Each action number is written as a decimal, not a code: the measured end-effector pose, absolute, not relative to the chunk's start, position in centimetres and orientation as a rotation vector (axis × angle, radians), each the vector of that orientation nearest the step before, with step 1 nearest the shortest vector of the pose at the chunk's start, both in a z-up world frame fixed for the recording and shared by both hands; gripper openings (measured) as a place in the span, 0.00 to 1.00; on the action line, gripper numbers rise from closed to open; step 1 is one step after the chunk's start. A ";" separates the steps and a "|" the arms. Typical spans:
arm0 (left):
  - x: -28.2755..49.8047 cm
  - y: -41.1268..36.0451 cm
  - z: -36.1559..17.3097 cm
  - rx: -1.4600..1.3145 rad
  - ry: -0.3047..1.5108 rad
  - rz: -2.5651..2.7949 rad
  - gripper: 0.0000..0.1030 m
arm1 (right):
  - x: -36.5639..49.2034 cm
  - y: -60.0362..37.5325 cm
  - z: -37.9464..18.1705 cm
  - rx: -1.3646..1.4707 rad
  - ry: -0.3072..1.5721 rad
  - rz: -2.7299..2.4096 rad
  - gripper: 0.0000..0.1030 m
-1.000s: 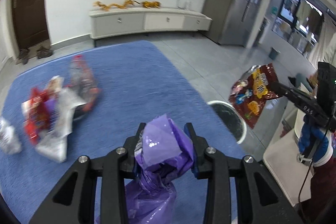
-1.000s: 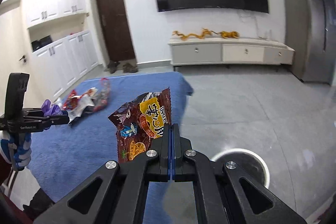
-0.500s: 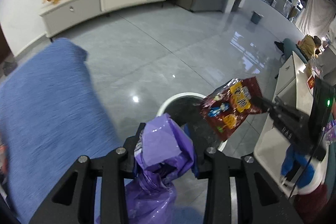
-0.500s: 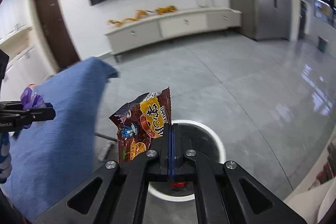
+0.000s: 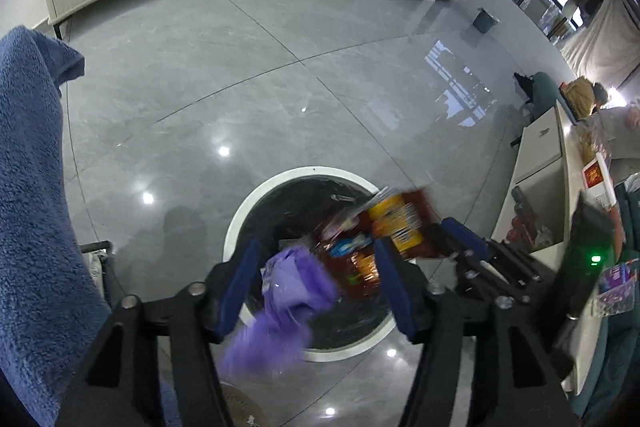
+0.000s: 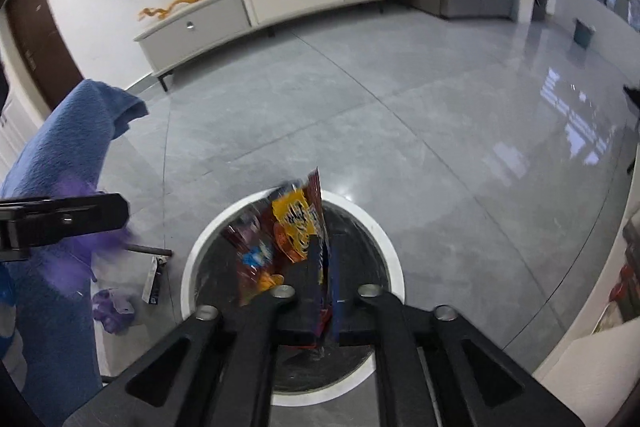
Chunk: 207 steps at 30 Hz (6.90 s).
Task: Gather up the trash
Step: 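Carry the purple wrapper and brown snack bag to the bin and release them, then move both open tools back over the remaining trash on the rug, then grasp the blue milk carton with the left tool while the right tool grasps the clear bag with red handles, then carry the milk carton and clear bag to the bin and release them, then move both open tools back toward the remaining trash on the rug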
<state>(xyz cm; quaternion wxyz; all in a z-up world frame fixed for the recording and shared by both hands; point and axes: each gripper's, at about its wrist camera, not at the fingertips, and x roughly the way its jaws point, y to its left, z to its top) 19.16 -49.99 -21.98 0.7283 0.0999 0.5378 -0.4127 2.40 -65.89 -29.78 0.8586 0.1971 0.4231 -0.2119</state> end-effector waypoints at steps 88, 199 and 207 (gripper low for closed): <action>21.3 3.4 -16.0 -0.252 0.934 -0.443 0.70 | 20.6 -22.9 -15.0 0.127 0.837 0.275 0.57; 15.5 -8.3 -11.1 0.059 0.838 -0.496 0.59 | 4.8 -37.0 -13.1 -0.125 0.794 -0.022 0.52; 14.8 8.6 -11.8 -0.057 0.793 -0.294 0.63 | 6.9 -27.7 -10.7 -0.152 0.788 0.161 0.52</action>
